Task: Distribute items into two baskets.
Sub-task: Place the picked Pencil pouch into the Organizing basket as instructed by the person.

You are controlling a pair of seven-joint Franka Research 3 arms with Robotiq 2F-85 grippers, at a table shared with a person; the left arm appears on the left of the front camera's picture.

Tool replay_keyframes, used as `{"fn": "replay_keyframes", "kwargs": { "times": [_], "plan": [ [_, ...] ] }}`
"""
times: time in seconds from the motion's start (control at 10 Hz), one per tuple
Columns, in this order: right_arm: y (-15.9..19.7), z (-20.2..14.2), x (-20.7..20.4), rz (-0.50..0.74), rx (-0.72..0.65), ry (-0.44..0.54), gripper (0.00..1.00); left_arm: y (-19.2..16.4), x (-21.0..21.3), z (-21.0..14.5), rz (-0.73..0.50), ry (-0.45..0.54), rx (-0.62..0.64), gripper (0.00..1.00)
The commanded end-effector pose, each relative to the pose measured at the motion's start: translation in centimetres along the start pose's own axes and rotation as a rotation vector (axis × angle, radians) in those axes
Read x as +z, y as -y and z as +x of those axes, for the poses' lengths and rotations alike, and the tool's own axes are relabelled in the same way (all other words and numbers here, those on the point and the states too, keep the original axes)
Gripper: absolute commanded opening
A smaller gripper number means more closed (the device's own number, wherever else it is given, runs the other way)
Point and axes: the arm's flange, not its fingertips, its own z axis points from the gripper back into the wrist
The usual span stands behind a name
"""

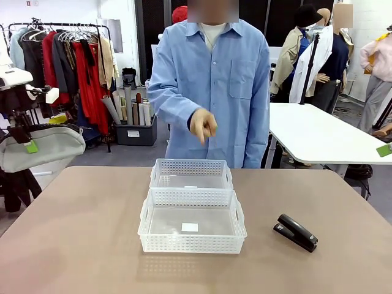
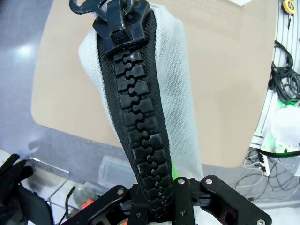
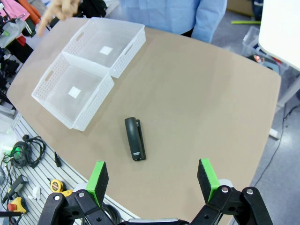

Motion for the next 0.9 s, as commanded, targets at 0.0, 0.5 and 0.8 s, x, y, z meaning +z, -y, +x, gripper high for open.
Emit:
{"fn": "replay_keyframes", "kwargs": {
  "times": [0.0, 0.5, 0.8],
  "plan": [
    [-0.08, 0.05, 0.04, 0.006, -0.001, 0.005, 1.00, 0.15, 0.37, -0.11, 0.008, -0.002, -0.002, 0.00],
    [-0.08, 0.05, 0.04, 0.006, -0.001, 0.005, 1.00, 0.15, 0.37, -0.11, 0.008, -0.002, -0.002, 0.00],
    [-0.08, 0.05, 0.04, 0.006, -0.001, 0.005, 1.00, 0.15, 0.37, -0.11, 0.008, -0.002, -0.002, 0.00]
  ]
}}
